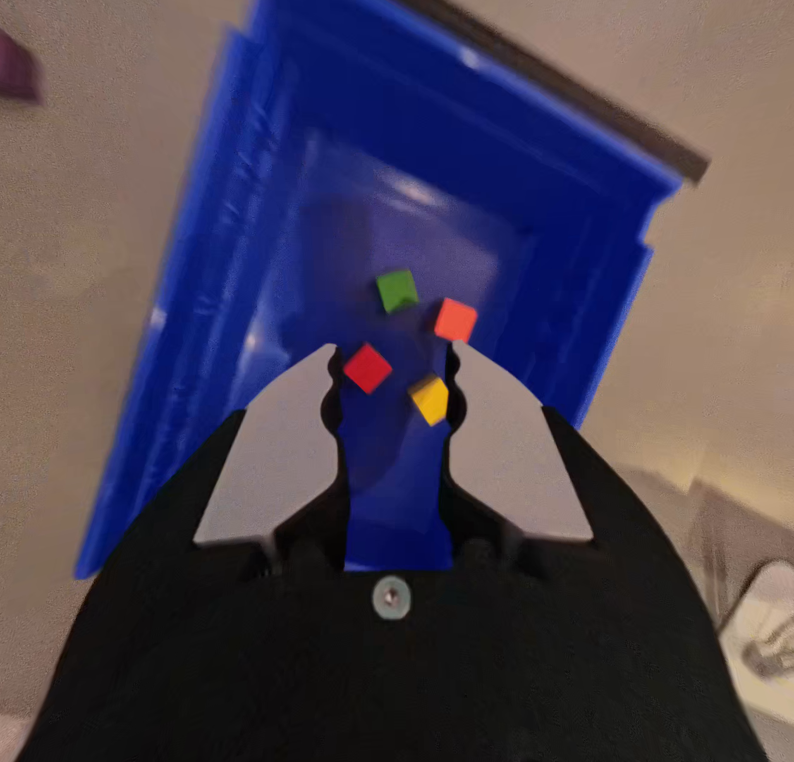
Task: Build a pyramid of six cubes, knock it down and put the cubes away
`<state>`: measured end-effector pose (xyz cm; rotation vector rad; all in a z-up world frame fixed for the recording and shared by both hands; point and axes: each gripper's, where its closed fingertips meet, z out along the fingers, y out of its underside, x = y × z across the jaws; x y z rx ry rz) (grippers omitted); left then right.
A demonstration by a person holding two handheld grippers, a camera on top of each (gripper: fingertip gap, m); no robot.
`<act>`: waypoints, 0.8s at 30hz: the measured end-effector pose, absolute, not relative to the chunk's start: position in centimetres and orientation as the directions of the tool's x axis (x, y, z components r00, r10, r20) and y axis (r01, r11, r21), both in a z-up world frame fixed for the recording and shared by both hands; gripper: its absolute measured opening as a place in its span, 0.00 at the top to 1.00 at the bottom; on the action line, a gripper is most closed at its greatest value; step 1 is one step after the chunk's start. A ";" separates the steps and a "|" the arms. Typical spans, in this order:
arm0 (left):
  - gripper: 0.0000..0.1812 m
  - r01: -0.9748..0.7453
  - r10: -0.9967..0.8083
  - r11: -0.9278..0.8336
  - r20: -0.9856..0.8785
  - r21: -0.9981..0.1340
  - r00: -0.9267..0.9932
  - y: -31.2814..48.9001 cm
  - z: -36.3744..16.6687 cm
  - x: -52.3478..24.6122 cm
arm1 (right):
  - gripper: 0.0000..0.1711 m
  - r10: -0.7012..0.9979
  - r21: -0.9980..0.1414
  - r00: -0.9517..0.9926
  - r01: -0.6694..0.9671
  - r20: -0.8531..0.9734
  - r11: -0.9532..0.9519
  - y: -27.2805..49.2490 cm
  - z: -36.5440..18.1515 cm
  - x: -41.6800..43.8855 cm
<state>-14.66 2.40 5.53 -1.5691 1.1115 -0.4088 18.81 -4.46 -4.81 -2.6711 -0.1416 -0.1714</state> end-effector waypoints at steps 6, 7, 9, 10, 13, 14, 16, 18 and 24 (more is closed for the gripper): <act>0.61 -0.403 -0.777 0.037 -0.280 -0.914 0.564 3.8 6.7 -16.5 | 0.68 0.291 -0.970 0.954 0.003 -0.070 -0.245 4.3 5.0 0.1; 0.61 -0.399 -0.768 0.032 -0.278 -0.917 0.577 4.1 6.9 -16.9 | 0.67 0.300 -0.964 0.949 -0.015 -0.097 -0.266 5.0 3.5 -2.0; 0.61 -0.383 -0.763 0.022 -0.263 -0.924 0.590 4.3 7.2 -17.3 | 0.63 0.286 -0.923 0.956 0.055 -0.061 -0.382 6.8 -1.1 -4.4; 0.61 -0.376 -0.765 0.019 -0.255 -0.927 0.592 4.3 7.3 -17.4 | 0.62 0.263 -0.900 0.965 0.106 -0.010 -0.423 7.7 -3.1 -4.5; 0.61 -0.372 -0.767 0.027 -0.258 -0.928 0.588 4.1 7.5 -17.4 | 0.64 0.209 -0.846 0.973 0.195 0.101 -0.496 9.4 -7.6 -3.6; 0.61 -0.372 -0.769 0.032 -0.261 -0.928 0.583 4.0 7.6 -17.3 | 0.64 0.201 -0.832 0.975 0.186 0.091 -0.522 9.8 -8.8 -3.3; 0.61 -0.378 -0.774 0.036 -0.265 -0.925 0.575 3.8 7.5 -17.0 | 0.65 0.220 -0.789 0.974 0.170 0.045 -0.591 10.0 -11.2 -3.8; 0.61 -0.387 -0.777 0.037 -0.270 -0.921 0.568 3.8 7.3 -16.8 | 0.65 0.221 -0.730 0.974 0.189 0.054 -0.656 10.0 -13.4 -3.6; 0.61 -0.393 -0.783 0.039 -0.272 -0.919 0.559 3.7 7.1 -16.7 | 0.83 0.315 -0.715 0.949 0.226 0.008 -0.662 9.1 -12.0 -4.6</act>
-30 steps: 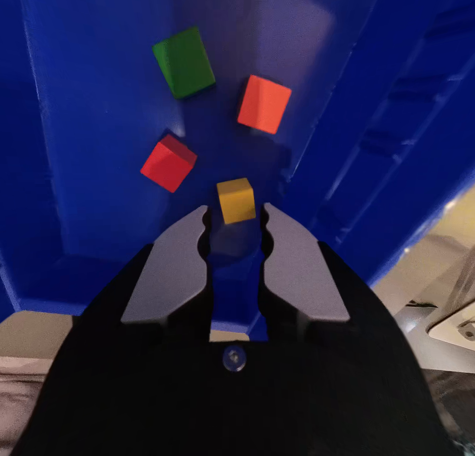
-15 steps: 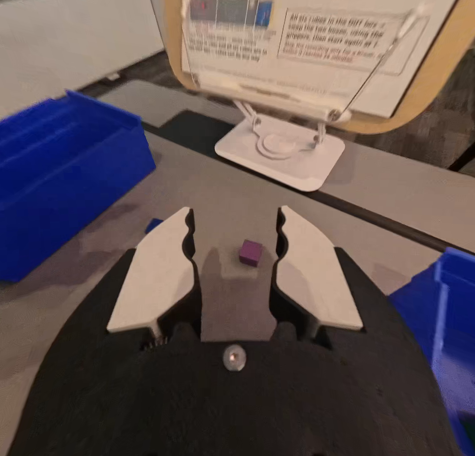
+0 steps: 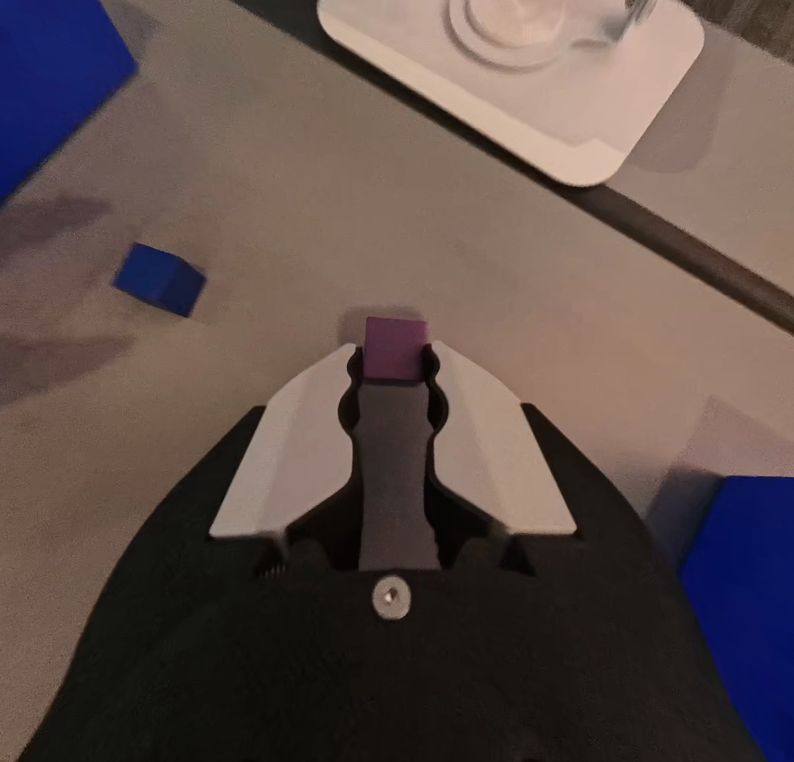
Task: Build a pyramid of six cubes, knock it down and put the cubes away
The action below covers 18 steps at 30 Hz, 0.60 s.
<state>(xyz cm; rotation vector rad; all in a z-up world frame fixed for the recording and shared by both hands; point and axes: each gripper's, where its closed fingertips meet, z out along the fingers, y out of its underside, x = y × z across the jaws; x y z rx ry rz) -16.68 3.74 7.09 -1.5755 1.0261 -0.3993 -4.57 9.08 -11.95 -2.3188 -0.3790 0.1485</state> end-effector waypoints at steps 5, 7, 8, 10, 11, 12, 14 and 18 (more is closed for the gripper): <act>0.61 -0.390 -0.784 0.041 -0.272 -0.920 0.558 3.6 7.3 -16.9 | 0.83 0.407 -0.798 0.891 0.390 0.201 -0.460 4.0 1.8 -2.6; 0.61 -0.379 -0.785 0.046 -0.268 -0.924 0.558 3.4 7.7 -16.9 | 0.83 0.351 -0.807 0.904 0.389 0.243 -0.444 1.0 5.2 1.3; 0.61 -0.378 -0.786 0.048 -0.269 -0.924 0.557 3.3 7.8 -17.0 | 0.83 0.332 -0.779 0.919 0.365 0.214 -0.510 -0.7 5.0 3.6; 0.61 -0.379 -0.787 0.053 -0.272 -0.924 0.554 3.2 7.9 -17.0 | 0.83 0.274 -0.665 0.950 0.303 0.151 -0.683 -3.9 2.2 8.7; 0.61 -0.378 -0.787 0.053 -0.272 -0.924 0.554 3.2 7.9 -16.9 | 0.83 0.245 -0.583 0.959 0.281 0.141 -0.762 -5.2 0.2 11.2; 0.61 -0.377 -0.789 0.052 -0.270 -0.925 0.552 3.1 7.9 -16.9 | 0.83 0.250 -0.480 0.961 0.274 0.115 -0.834 -6.6 -2.3 12.9; 0.61 -0.380 -0.791 0.051 -0.270 -0.923 0.549 3.0 7.8 -16.7 | 0.83 0.312 -0.252 0.950 0.302 -0.001 -0.919 -9.5 -7.3 14.5; 0.61 -0.391 -0.794 0.052 -0.276 -0.919 0.542 2.7 7.5 -16.5 | 0.82 0.319 0.025 0.943 0.323 -0.097 -0.946 -12.1 -12.8 16.3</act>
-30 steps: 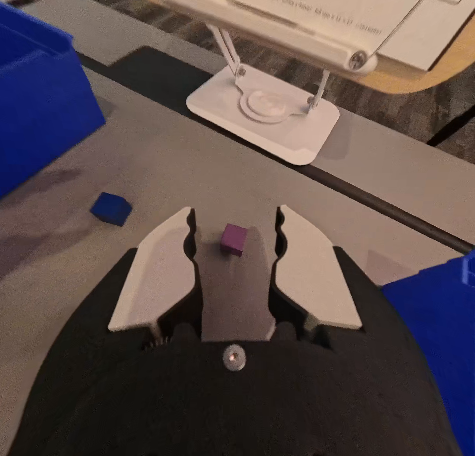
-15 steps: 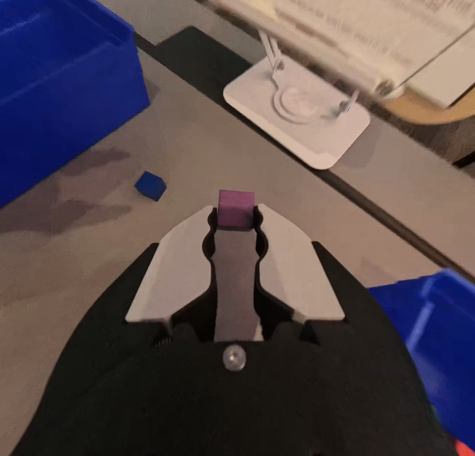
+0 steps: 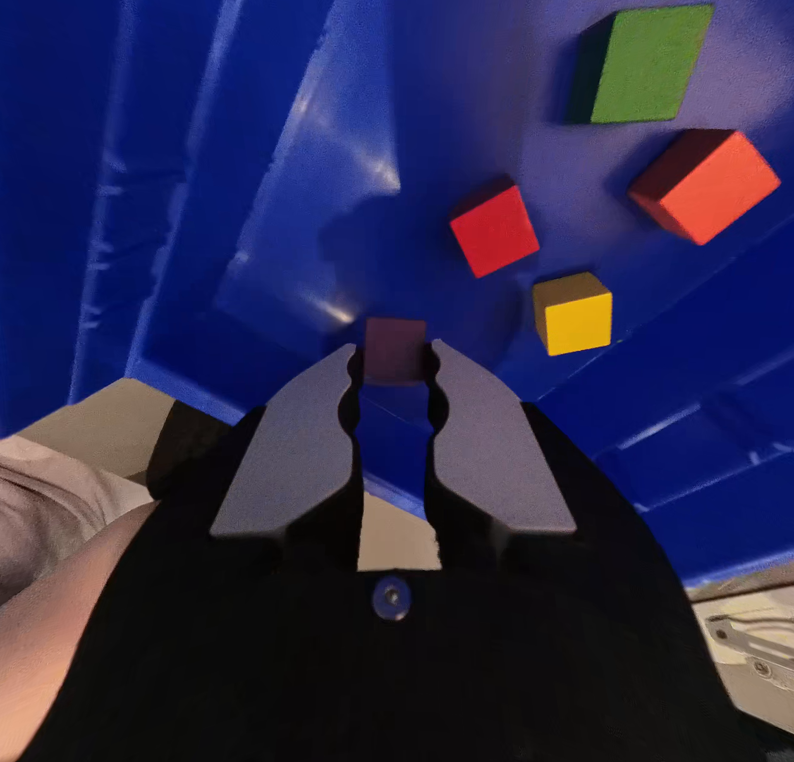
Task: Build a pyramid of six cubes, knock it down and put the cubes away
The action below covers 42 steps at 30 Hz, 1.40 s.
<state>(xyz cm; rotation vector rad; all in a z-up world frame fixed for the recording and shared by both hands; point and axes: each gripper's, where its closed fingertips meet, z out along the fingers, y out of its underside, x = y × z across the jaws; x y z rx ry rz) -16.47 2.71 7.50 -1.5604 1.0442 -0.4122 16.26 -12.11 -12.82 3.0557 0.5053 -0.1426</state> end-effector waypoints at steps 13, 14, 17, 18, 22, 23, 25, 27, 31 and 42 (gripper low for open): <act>0.61 -0.350 -0.757 0.048 -0.262 -0.936 0.598 4.0 9.3 -18.8 | 0.75 0.267 -0.394 0.944 0.325 0.195 -0.860 -5.5 -3.0 11.8; 0.61 -0.335 -0.749 0.045 -0.253 -0.941 0.612 4.2 9.7 -19.4 | 0.75 0.282 -0.504 0.920 0.387 0.273 -0.772 -3.6 -0.7 9.8; 0.61 -0.292 -0.725 0.033 -0.224 -0.956 0.651 4.9 10.7 -21.0 | 0.71 0.313 -0.835 0.893 0.424 0.322 -0.350 1.3 5.7 -0.4; 0.61 -0.277 -0.721 0.031 -0.213 -0.960 0.660 5.0 11.0 -21.4 | 0.68 0.383 -0.904 0.883 0.371 0.271 -0.215 1.9 6.3 -4.4; 0.61 -0.248 -0.713 0.029 -0.194 -0.968 0.673 5.1 11.6 -22.2 | 0.62 0.514 -0.944 0.834 0.305 0.203 -0.123 4.5 1.0 -14.1; 0.61 -0.249 -0.713 0.031 -0.196 -0.968 0.673 5.0 11.7 -22.3 | 0.60 0.537 -0.920 0.818 0.351 0.209 -0.177 5.1 -1.4 -15.4; 0.61 -0.244 -0.715 0.034 -0.195 -0.969 0.671 4.9 11.8 -22.3 | 0.59 0.536 -0.875 0.816 0.406 0.218 -0.264 6.2 -5.0 -16.6; 0.61 -0.237 -0.718 0.035 -0.190 -0.971 0.669 4.8 11.9 -22.3 | 0.60 0.502 -0.874 0.847 0.369 0.175 -0.317 7.4 -7.0 -16.8; 0.61 -0.240 -0.724 0.029 -0.186 -0.970 0.665 4.8 11.8 -22.1 | 0.60 0.418 -0.855 0.907 0.180 -0.048 -0.487 8.6 -9.8 -17.2; 0.61 -0.262 -0.752 0.044 -0.205 -0.964 0.627 3.8 11.5 -20.9 | 0.63 0.284 -0.745 0.958 0.213 0.033 -0.632 10.7 -14.0 -17.4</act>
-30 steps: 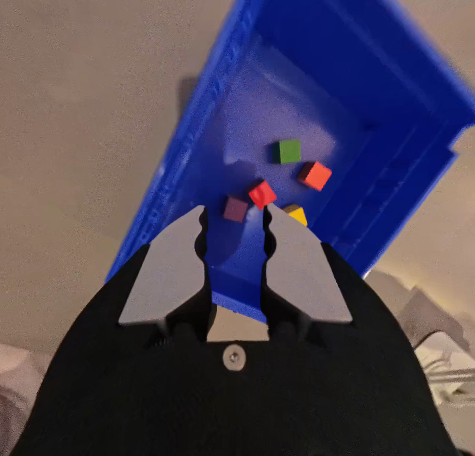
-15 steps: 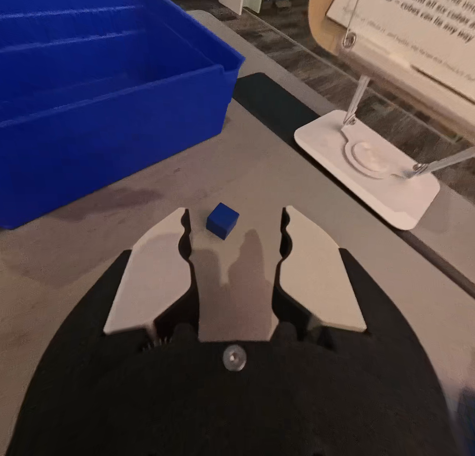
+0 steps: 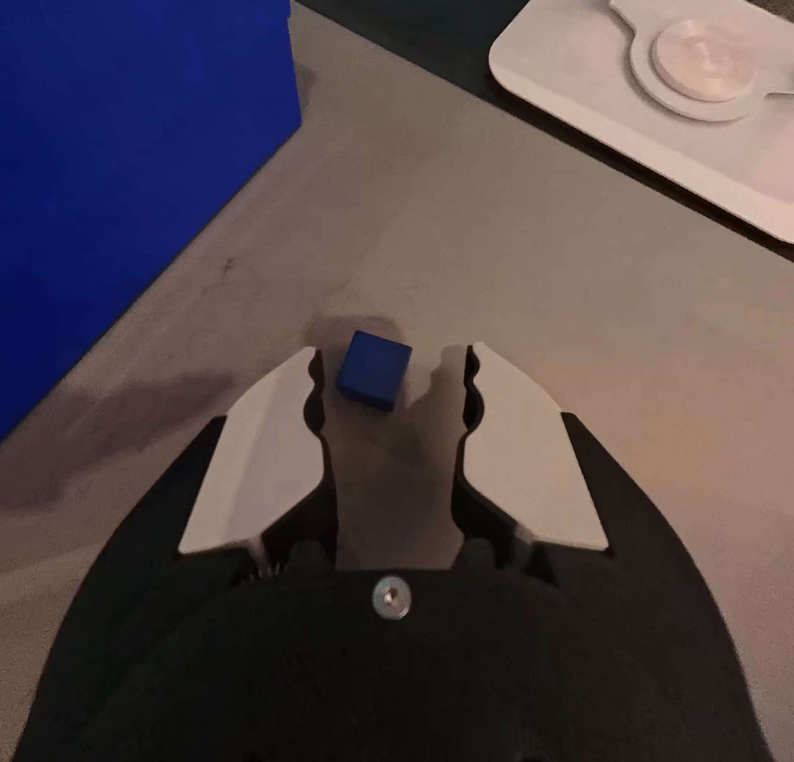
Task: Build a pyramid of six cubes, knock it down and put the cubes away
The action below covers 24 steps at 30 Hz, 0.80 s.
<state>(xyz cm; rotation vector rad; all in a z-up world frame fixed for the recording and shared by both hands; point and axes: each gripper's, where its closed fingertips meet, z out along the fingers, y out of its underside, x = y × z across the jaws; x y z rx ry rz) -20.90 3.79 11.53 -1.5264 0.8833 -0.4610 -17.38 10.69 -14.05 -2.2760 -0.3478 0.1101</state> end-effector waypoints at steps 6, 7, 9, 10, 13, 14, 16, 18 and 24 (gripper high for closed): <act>0.61 -0.264 -0.761 0.065 -0.218 -0.962 0.611 3.0 11.9 -20.7 | 0.82 0.341 -0.735 0.936 0.169 -0.089 -0.657 10.7 -13.7 -17.9; 0.61 -0.261 -0.764 0.067 -0.218 -0.963 0.608 2.9 12.0 -20.7 | 0.83 0.363 -0.756 0.924 0.151 -0.120 -0.636 10.4 -12.3 -18.0; 0.60 -0.259 -0.768 0.069 -0.217 -0.963 0.602 2.7 12.1 -20.8 | 0.83 0.433 -0.812 0.890 0.145 -0.143 -0.566 9.7 -8.3 -18.1; 0.60 -0.257 -0.768 0.071 -0.217 -0.964 0.602 2.7 12.2 -20.8 | 0.83 0.463 -0.837 0.876 0.150 -0.135 -0.527 9.1 -6.0 -17.6; 0.60 -0.257 -0.769 0.068 -0.215 -0.964 0.602 2.7 12.2 -20.9 | 0.83 0.559 -0.919 0.826 0.164 -0.070 -0.358 6.4 2.1 -14.4; 0.60 -0.257 -0.769 0.068 -0.215 -0.964 0.602 2.7 12.2 -20.9 | 0.83 0.542 -0.934 0.840 0.164 -0.037 -0.318 5.5 4.3 -11.9; 0.60 -0.251 -0.772 0.064 -0.208 -0.966 0.601 2.6 12.3 -20.9 | 0.83 0.520 -0.935 0.852 0.225 0.052 -0.276 3.2 7.1 -6.3; 0.60 -0.242 -0.783 0.061 -0.196 -0.968 0.590 2.3 12.5 -20.8 | 0.83 0.425 -0.895 0.895 0.294 0.134 -0.336 1.1 6.6 0.8; 0.61 -0.211 -0.795 0.072 -0.184 -0.975 0.579 1.5 13.2 -20.8 | 0.82 0.253 -0.710 0.961 0.253 0.108 -0.657 -1.9 -2.7 15.6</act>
